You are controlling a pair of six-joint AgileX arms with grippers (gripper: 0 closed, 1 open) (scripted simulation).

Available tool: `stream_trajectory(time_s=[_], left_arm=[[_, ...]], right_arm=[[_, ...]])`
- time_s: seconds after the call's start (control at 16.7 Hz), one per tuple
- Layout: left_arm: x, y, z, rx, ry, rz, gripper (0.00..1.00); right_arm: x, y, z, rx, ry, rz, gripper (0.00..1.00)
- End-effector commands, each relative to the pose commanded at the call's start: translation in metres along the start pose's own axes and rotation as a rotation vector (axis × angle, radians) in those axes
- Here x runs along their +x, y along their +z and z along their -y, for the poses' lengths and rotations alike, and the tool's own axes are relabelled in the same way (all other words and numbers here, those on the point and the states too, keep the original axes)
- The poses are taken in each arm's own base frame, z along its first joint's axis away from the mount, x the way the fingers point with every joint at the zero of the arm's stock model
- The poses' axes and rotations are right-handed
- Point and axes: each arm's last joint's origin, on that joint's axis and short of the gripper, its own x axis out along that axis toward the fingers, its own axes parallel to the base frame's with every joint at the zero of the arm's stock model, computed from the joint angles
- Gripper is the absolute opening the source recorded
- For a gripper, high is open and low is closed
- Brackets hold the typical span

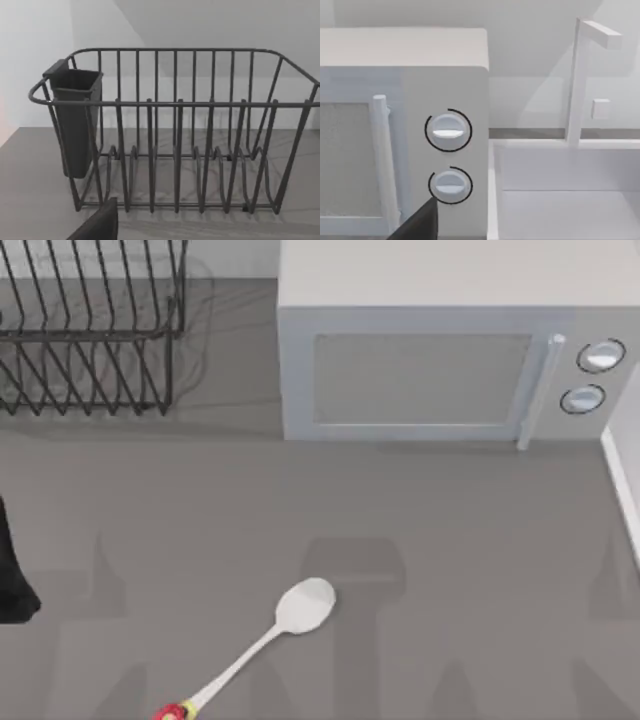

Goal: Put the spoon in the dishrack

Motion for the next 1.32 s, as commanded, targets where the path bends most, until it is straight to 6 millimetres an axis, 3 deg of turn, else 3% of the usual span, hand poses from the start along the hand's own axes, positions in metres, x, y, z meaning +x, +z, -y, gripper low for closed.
stream_trajectory(time_s=[0.18, 0.36, 0.66, 1.02, 1.32], left_arm=[[0.000, 0.002, 0.001, 0.000, -0.008, -0.010, 1.00], [0.002, 0.016, 0.007, 0.007, -0.065, -0.097, 1.00], [0.021, 0.047, 0.030, 0.070, -0.230, -0.443, 1.00], [0.070, 0.053, 0.091, 0.298, -0.458, -1.024, 1.00], [0.094, 0.043, 0.151, 0.515, -0.585, -1.343, 1.00]], right_arm=[[0.000, 0.000, 0.000, 0.000, 0.000, 0.000, 1.00], [0.000, 0.000, 0.000, 0.000, 0.000, 0.000, 1.00], [0.000, 0.000, 0.000, 0.000, 0.000, 0.000, 1.00], [0.000, 0.000, 0.000, 0.000, 0.000, 0.000, 1.00], [0.000, 0.000, 0.000, 0.000, 0.000, 0.000, 1.00]])
